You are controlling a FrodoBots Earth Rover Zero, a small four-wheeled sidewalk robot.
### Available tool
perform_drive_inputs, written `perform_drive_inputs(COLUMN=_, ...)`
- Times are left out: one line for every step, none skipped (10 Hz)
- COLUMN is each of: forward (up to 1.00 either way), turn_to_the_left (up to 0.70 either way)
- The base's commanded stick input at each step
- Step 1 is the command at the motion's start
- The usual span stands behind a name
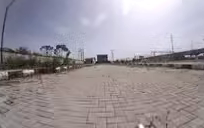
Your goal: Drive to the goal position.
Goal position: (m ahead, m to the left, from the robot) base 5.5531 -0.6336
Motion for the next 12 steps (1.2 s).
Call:
perform_drive_inputs(forward=1.0, turn_to_the_left=-0.07)
perform_drive_inputs(forward=1.0, turn_to_the_left=-0.15)
perform_drive_inputs(forward=1.0, turn_to_the_left=-0.12)
perform_drive_inputs(forward=1.0, turn_to_the_left=-0.04)
perform_drive_inputs(forward=1.0, turn_to_the_left=0.0)
perform_drive_inputs(forward=1.0, turn_to_the_left=0.0)
perform_drive_inputs(forward=1.0, turn_to_the_left=0.0)
perform_drive_inputs(forward=1.0, turn_to_the_left=0.0)
perform_drive_inputs(forward=1.0, turn_to_the_left=0.0)
perform_drive_inputs(forward=1.0, turn_to_the_left=0.0)
perform_drive_inputs(forward=1.0, turn_to_the_left=0.0)
perform_drive_inputs(forward=1.0, turn_to_the_left=0.0)
